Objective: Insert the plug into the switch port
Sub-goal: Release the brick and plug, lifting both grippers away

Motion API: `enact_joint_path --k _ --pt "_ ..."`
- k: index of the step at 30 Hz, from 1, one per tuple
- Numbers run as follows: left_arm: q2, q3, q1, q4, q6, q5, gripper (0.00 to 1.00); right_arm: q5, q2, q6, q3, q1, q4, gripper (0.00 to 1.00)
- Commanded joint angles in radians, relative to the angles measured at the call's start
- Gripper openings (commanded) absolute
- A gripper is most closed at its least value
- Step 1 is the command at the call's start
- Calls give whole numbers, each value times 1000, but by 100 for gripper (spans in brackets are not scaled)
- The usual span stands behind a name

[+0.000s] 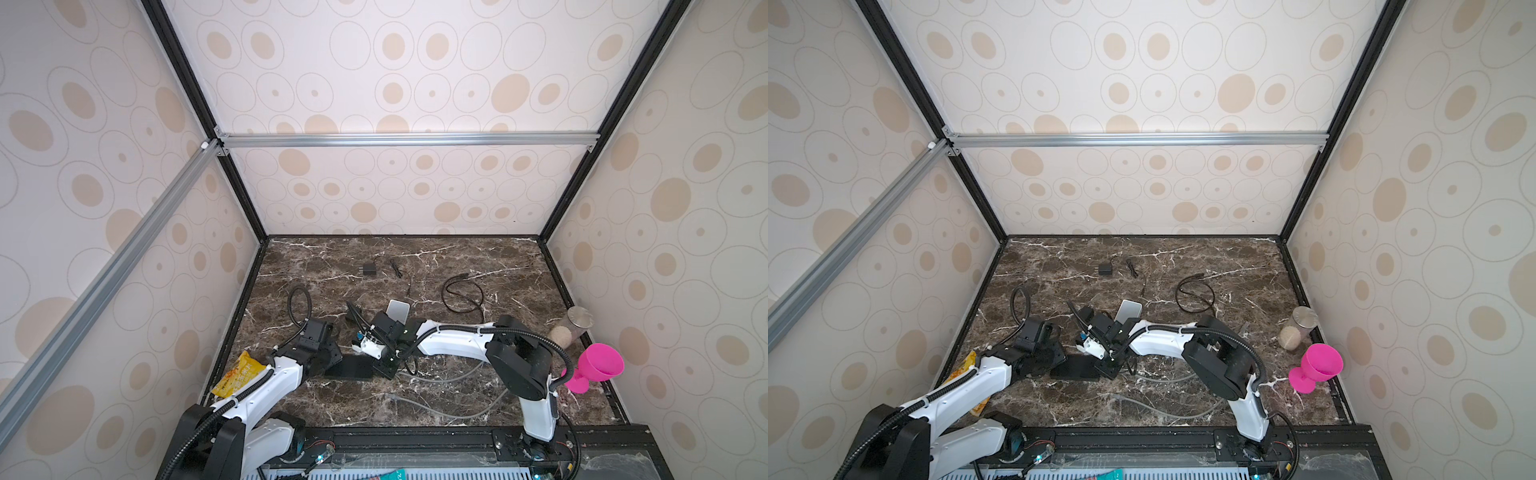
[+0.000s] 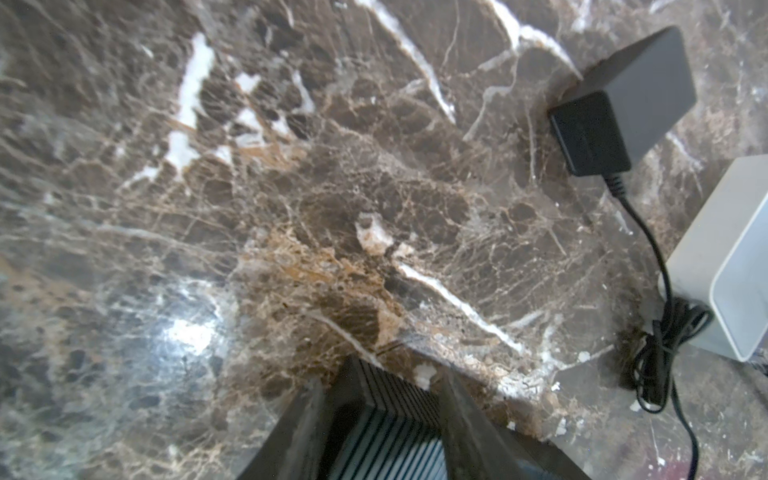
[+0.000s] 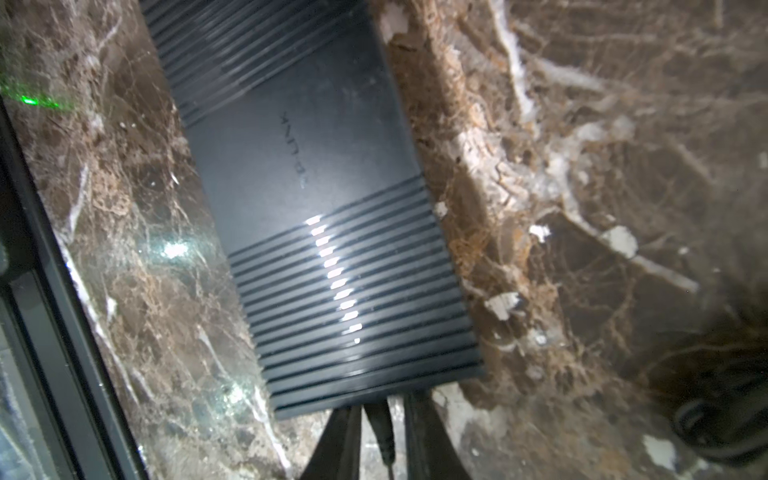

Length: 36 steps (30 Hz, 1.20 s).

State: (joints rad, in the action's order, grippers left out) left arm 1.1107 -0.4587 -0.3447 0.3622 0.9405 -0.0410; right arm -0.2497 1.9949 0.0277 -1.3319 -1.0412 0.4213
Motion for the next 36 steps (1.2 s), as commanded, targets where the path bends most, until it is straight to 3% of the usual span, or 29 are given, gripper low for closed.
enact_joint_path --k 1,11,20,23,26,31,36 --pt "9 -91 -39 84 -9 -133 52 3 -18 7 -46 -5 -220 23" --pt "17 -415 21 311 -234 26 62 107 -190 54 34 84 -105 37" --pt "-58 -422 34 318 -265 -68 62 75 -216 51 -53 157 -39 49" --pt "-182 -404 35 283 -295 -136 64 57 -124 -82 -174 171 -5 56" --pt "-332 -391 39 233 -322 -202 76 -16 -16 -285 -303 180 16 62" --pt "-474 -385 43 235 -393 -182 78 12 180 -637 -557 176 119 67" --pt "-536 -331 43 228 -402 -122 83 65 402 -777 -931 171 353 70"
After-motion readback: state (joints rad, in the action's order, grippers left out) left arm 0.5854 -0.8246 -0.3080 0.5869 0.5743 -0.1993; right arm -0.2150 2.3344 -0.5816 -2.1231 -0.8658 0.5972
